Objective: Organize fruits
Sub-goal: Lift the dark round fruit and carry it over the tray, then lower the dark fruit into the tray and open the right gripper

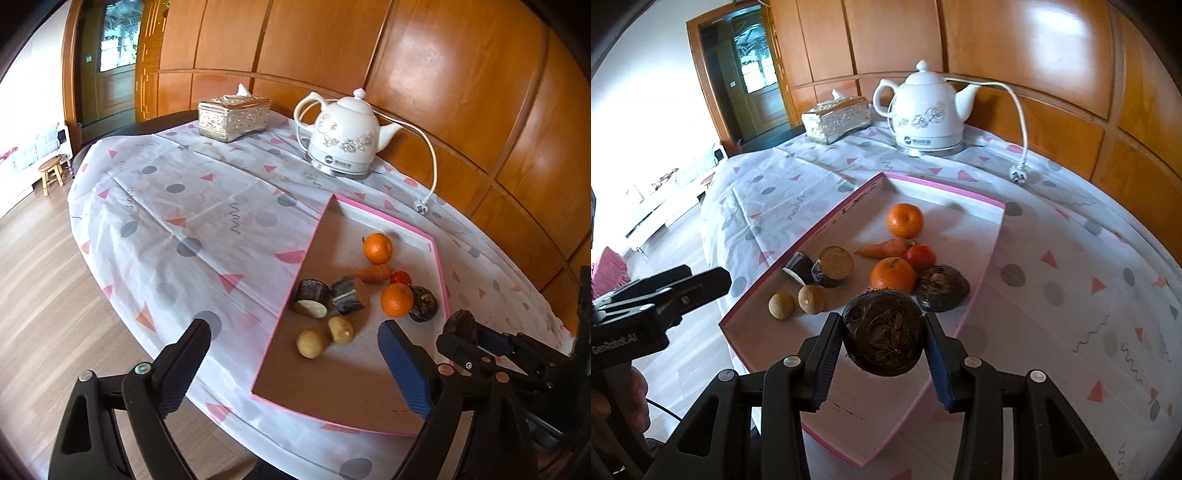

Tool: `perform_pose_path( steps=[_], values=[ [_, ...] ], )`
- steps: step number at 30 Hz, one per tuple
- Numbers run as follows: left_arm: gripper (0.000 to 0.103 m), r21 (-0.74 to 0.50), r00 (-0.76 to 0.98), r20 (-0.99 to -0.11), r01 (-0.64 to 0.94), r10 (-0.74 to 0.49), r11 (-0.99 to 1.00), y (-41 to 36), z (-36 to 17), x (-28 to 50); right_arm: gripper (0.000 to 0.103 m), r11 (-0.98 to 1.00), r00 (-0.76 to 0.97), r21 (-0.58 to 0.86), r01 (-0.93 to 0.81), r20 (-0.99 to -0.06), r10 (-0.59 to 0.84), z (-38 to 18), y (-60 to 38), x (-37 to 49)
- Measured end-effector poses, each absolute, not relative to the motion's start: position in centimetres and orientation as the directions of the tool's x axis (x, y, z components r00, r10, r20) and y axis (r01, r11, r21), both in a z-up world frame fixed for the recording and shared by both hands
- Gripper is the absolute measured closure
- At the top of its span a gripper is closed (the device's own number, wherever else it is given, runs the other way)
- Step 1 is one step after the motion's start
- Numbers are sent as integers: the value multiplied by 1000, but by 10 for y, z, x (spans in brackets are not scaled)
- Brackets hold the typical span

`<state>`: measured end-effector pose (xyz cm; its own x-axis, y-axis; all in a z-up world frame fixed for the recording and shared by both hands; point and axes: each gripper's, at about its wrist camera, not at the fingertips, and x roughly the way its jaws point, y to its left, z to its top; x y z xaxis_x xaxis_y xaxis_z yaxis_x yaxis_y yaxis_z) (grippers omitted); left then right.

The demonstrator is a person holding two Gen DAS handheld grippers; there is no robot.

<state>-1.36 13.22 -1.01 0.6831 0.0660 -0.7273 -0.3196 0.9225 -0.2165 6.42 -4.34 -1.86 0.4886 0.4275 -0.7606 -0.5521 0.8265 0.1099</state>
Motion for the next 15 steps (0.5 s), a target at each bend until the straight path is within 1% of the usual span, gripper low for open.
perform_pose_path(
  steps=[4, 8, 11, 15],
  values=[
    [7, -206, 682, -728, -325, 78, 923, 134, -11, -13, 58, 827, 474, 100, -553, -779, 411, -25, -36, 71],
    [5, -197, 681, -727, -321, 82, 926, 132, -12, -12, 55, 837, 480, 90, -539, -784, 394, -29, -35, 74],
    [2, -191, 684, -725, -314, 82, 930, 128, -11, -12, 50, 845, 486, 90, -528, -784, 387, -30, -38, 74],
    [0, -183, 691, -718, -300, 81, 936, 123, -9, -13, 50, 856, 496, 104, -507, -777, 388, -29, -44, 70]
  ],
)
